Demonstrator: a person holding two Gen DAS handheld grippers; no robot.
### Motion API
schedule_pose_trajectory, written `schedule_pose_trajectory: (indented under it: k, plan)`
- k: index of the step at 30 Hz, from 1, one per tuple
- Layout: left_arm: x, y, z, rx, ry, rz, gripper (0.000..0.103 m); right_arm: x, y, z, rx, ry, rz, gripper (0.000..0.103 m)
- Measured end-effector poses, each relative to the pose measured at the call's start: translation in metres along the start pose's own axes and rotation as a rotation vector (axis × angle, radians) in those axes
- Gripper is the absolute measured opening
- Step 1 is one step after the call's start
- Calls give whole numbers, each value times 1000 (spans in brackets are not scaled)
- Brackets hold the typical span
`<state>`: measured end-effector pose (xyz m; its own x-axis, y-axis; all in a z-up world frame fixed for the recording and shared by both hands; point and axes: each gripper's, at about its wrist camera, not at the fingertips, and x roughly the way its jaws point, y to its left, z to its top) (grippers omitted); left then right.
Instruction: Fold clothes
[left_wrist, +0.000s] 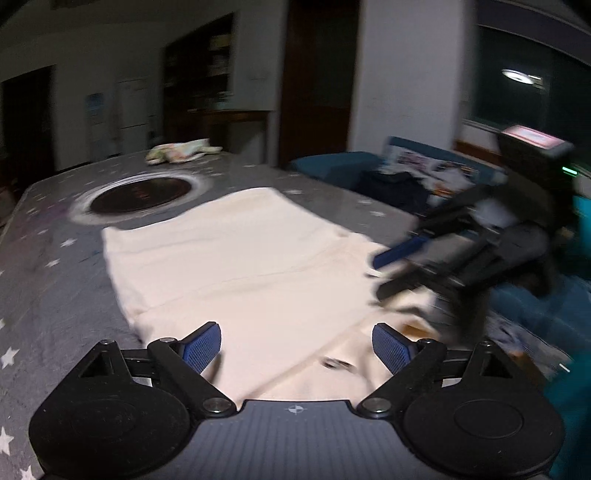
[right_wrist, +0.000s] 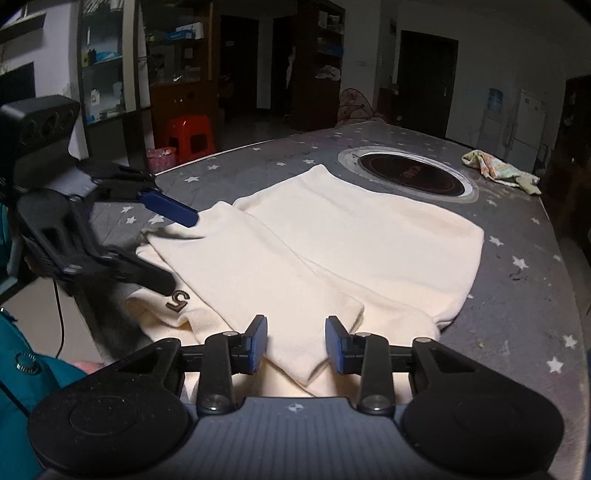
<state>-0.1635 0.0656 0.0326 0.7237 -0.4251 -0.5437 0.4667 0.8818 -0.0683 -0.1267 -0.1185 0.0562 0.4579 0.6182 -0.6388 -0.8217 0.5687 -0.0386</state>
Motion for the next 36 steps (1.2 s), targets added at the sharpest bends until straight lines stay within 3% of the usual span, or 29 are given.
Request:
schedule_pose_trajectory:
  k: [6, 10, 12, 14, 15, 17, 20, 28, 36]
  plan:
    - [-13, -15, -12, 114, 27, -51, 91, -11, -2, -2, -37, 20, -11, 41]
    - [1, -23, -17, 177, 44, -36, 80, -15, -2, -3, -60, 32, -18, 41]
    - [6, -27, -20, 206, 41, -22, 69, -17, -1, -3, -72, 36, -23, 43]
    - [9, -30, -21, 235, 37, -15, 48, -20, -1, -4, -86, 42, -29, 45]
    - [11, -32, -22, 248, 36, -12, 43, -21, -1, -5, -92, 44, -33, 47]
    - [13, -33, -22, 262, 31, -5, 24, -25, 1, -7, -105, 48, -41, 48]
    - [12, -28, -16, 225, 13, -2, 16, -29, 4, -12, -134, 61, -44, 48]
    - [23, 1, 9, 82, -16, 0, 14, -36, 31, -24, -294, 60, 16, 53]
    - [30, 17, 12, -3, 4, -21, 18, -10, 36, -22, -317, 8, 2, 51]
